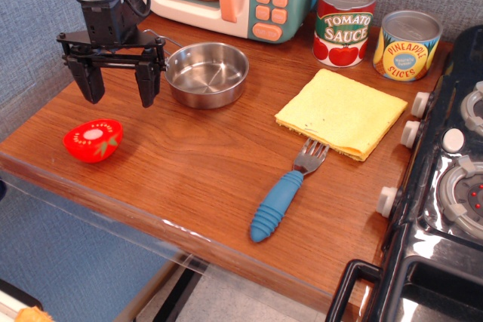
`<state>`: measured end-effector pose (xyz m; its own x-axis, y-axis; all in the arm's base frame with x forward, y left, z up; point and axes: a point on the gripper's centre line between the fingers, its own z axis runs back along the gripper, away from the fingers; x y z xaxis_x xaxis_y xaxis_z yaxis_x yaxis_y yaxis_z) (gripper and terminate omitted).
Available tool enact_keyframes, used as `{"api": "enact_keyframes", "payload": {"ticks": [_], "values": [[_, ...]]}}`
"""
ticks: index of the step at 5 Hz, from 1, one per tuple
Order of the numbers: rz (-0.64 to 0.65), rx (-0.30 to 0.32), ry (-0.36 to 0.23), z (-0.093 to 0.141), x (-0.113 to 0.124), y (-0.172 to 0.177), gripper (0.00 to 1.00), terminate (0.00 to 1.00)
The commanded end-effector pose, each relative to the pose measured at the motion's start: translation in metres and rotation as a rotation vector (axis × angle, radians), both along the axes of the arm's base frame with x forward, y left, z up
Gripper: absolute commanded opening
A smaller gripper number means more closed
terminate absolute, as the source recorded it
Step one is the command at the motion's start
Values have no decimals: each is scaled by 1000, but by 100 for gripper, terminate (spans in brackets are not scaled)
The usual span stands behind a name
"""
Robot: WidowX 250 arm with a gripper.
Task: Pull the vessel from left corner and keep it on center
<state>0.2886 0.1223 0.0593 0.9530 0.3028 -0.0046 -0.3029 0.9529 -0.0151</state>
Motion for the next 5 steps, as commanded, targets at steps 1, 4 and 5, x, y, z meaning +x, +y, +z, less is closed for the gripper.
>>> {"api": "enact_keyframes", "payload": {"ticks": [1,4,5], "values": [[0,0,0,0,0,0,100,0],[-203,-35,-77,31,63,-91,100,0],[-240,9,-90,25,88,-112,100,0]]}}
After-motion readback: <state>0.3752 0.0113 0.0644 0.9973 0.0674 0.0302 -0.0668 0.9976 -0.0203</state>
